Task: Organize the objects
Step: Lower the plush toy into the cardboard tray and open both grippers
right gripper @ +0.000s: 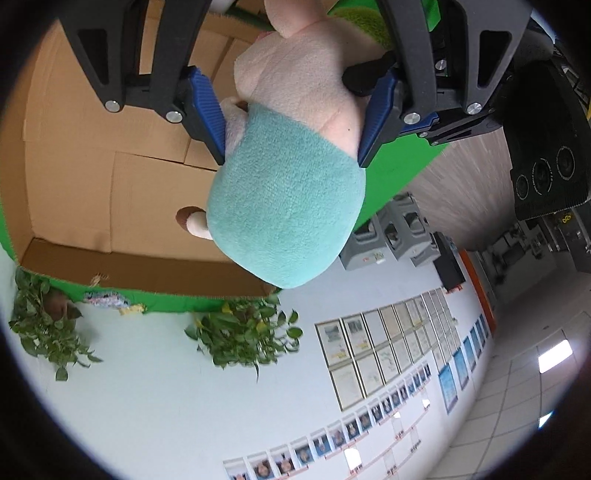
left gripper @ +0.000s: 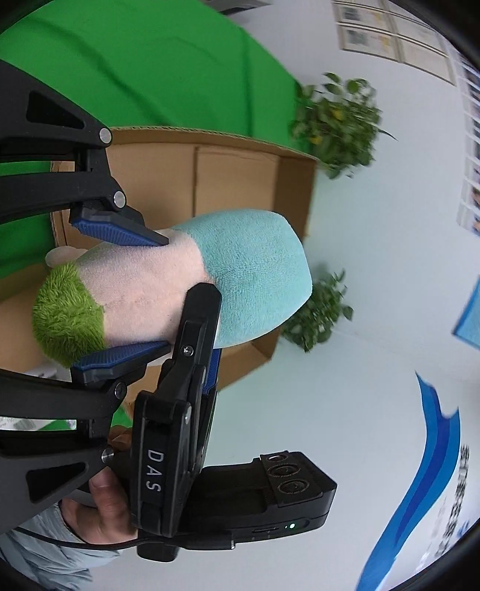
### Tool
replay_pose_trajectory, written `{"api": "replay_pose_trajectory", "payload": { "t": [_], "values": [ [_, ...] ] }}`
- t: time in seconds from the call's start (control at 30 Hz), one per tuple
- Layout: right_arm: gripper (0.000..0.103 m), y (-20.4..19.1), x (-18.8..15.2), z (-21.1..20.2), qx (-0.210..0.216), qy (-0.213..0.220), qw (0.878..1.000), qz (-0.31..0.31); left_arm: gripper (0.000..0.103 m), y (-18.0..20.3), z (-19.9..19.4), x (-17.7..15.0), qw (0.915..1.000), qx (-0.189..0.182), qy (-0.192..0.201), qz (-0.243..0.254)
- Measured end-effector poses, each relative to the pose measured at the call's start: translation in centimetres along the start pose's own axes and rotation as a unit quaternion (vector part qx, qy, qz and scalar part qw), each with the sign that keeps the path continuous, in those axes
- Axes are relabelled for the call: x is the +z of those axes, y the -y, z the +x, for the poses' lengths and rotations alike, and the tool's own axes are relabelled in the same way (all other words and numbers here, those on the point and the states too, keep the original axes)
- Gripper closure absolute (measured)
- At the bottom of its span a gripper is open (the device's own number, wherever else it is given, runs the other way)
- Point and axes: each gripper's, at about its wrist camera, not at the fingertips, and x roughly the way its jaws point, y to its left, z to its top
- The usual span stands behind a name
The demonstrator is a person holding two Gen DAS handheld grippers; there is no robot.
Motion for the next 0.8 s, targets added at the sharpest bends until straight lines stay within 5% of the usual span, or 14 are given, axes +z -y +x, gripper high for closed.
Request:
{"api": "replay_pose_trajectory", "payload": {
  "t": [0.23,0.37,0.63,0.8],
  "values": [
    [0.038,0.0,0.4,5.3,-0.021,-0.034,0.999,-0.011,0.058,-9.6,4.0,-0.2,0.9968,-0.003,-0.025,-0.075],
    [0.038,0.1,0.0,7.7,-0.031,-0.051,0.998,-0.014,0.057,-12.3,5.4,-0.8,0.9953,0.028,-0.041,-0.084],
    [0.035,-1.0,-0.3,9.9,-0.047,-0.064,0.996,-0.034,0.047,-10.0,2.9,-2.4,0.9961,0.08,-0.023,-0.028],
    [0.023,-0.2,0.2,9.4,0.003,-0.073,0.997,0.018,0.052,-11.6,3.4,-2.2,0.9932,0.106,-0.028,-0.04]
  ]
}}
